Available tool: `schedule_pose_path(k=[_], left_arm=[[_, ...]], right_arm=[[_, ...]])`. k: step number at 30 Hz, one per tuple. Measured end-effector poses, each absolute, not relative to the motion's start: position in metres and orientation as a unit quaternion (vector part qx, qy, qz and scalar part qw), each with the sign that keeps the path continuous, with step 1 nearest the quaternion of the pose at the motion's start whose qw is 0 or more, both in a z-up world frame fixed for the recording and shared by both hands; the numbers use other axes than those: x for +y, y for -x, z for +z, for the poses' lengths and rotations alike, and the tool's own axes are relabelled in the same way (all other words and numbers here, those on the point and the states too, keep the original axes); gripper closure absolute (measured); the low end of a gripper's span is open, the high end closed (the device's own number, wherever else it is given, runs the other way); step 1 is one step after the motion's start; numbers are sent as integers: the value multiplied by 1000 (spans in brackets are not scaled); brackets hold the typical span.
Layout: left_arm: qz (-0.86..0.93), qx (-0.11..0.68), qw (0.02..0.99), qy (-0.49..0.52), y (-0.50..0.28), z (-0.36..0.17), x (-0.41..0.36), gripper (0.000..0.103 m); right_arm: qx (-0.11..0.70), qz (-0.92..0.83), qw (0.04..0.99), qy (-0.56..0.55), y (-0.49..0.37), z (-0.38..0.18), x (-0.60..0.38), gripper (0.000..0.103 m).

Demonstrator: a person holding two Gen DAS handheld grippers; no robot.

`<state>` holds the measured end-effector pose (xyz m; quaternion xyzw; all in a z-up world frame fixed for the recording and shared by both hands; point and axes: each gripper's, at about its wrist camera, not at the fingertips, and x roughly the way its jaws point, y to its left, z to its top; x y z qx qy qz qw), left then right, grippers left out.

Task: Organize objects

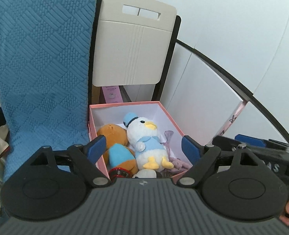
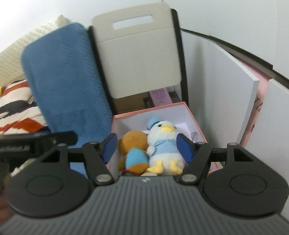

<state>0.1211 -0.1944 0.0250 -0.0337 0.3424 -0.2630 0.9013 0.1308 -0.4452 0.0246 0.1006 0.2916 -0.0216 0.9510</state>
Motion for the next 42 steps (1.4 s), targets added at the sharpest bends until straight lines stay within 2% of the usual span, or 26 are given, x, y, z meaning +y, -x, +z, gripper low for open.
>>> schedule_pose_path(k=[3, 8, 15, 16, 17, 20, 42], left_arm=[[-261, 343, 902, 33, -109, 26, -178, 15], [-257, 339, 904, 35, -85, 18, -155, 5], [-246, 346, 905, 37, -61, 0, -136, 3], [-246, 348, 904, 38, -59, -3, -134, 3], [-247, 350, 903, 37, -57, -5, -132, 3], [-245, 353, 902, 35, -51, -10, -129, 2], [-243, 358, 901, 43, -27, -16, -122, 0]], right_arm=[[294, -16, 950, -99, -110, 22, -437, 34], [291, -27, 953, -83, -82, 13, -423, 34], [300, -30, 950, -83, -62, -9, -410, 34], [300, -29, 950, -81, -60, -11, -407, 30], [300, -27, 950, -80, -59, -14, -406, 21], [301, -26, 950, -84, -55, -23, -401, 10], [323, -30, 939, -115, -34, -44, -406, 10]])
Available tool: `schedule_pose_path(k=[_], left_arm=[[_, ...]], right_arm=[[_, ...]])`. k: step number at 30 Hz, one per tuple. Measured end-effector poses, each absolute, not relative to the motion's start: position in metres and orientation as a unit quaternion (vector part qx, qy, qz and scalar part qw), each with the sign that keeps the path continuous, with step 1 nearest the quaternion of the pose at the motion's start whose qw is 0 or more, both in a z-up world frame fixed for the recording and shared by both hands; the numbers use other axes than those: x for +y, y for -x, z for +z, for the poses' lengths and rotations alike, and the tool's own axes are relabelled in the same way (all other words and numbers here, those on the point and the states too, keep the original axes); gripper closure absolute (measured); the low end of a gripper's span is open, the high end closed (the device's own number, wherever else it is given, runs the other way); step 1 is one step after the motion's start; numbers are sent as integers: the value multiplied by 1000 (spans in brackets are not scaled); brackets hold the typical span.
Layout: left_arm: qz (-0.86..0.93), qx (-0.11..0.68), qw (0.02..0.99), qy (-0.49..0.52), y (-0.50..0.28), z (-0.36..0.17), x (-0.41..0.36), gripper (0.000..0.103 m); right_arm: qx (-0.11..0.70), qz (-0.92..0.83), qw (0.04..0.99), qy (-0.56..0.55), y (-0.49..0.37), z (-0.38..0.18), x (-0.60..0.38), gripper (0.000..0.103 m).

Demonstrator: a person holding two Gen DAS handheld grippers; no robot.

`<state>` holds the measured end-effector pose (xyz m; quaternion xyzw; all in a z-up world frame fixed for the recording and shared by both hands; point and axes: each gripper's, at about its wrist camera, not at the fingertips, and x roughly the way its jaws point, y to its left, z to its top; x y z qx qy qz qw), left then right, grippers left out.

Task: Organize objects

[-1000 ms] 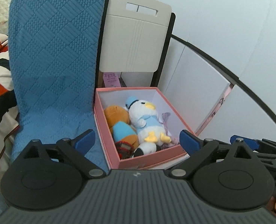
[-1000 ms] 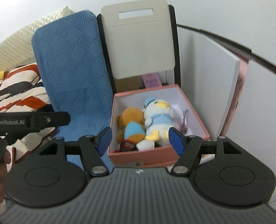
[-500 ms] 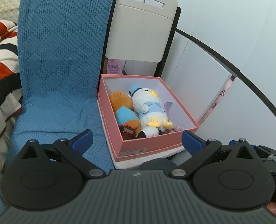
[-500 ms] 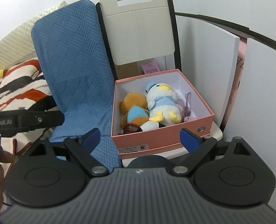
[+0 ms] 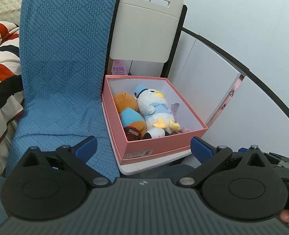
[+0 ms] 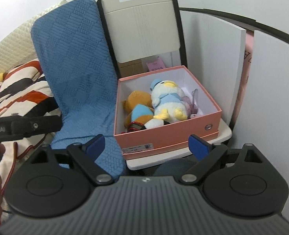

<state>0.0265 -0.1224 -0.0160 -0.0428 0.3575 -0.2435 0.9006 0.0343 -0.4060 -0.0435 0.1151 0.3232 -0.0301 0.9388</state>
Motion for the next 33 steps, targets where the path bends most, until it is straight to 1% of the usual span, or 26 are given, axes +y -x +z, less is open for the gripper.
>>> schedule_pose_path(k=[33], left_arm=[[-239, 357, 902, 50, -23, -16, -122, 0]], right_arm=[[347, -22, 929, -128, -45, -52, -408, 10]])
